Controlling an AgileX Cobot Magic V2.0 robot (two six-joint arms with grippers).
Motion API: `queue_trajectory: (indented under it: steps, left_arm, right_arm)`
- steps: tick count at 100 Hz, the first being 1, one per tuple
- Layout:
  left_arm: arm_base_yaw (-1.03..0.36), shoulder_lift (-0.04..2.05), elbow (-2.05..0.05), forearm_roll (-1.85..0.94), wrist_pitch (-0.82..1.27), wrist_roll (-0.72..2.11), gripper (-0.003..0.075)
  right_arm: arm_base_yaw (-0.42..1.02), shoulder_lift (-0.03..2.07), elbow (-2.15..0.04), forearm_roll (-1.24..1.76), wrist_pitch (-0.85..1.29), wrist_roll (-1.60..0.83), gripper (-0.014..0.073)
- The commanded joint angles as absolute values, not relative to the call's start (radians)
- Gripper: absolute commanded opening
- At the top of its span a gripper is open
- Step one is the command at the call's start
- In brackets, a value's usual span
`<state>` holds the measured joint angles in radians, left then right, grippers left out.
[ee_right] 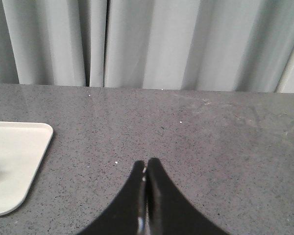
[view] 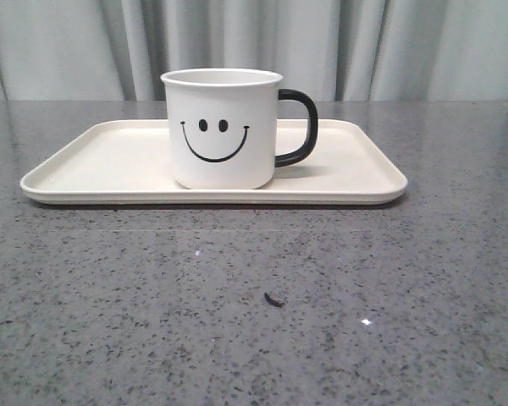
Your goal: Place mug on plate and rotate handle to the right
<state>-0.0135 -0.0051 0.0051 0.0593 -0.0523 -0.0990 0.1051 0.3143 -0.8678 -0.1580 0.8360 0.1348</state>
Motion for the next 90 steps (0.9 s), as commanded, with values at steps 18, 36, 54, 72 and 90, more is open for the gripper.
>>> queue_trajectory:
  steps: [18,36,54,72,90]
  left_arm:
    - [-0.012,-0.038,0.008,0.054,-0.137,-0.106,-0.0019]
    - [-0.012,-0.038,0.008,0.054,-0.137,-0.106,-0.0019]
    - [-0.012,-0.038,0.008,0.054,-0.137,-0.106,-0.0019]
    - [-0.012,-0.038,0.008,0.054,-0.137,-0.106,-0.0019]
    - [-0.012,-0.038,0.008,0.054,-0.137,-0.106,-0.0019]
  right_arm:
    - [0.097,0.319,-0.886,-0.180,0.763,0.130,-0.0061]
    - [0.094,0.233,-0.805,-0.207,0.678,0.129,-0.0061]
    - [0.084,0.060,-0.582,-0.209,0.493,0.129,-0.0061]
    - [0.077,-0.029,-0.363,-0.198,0.302,0.130,-0.0061]
    - [0.077,-0.031,-0.205,-0.188,0.187,0.130,-0.0061]
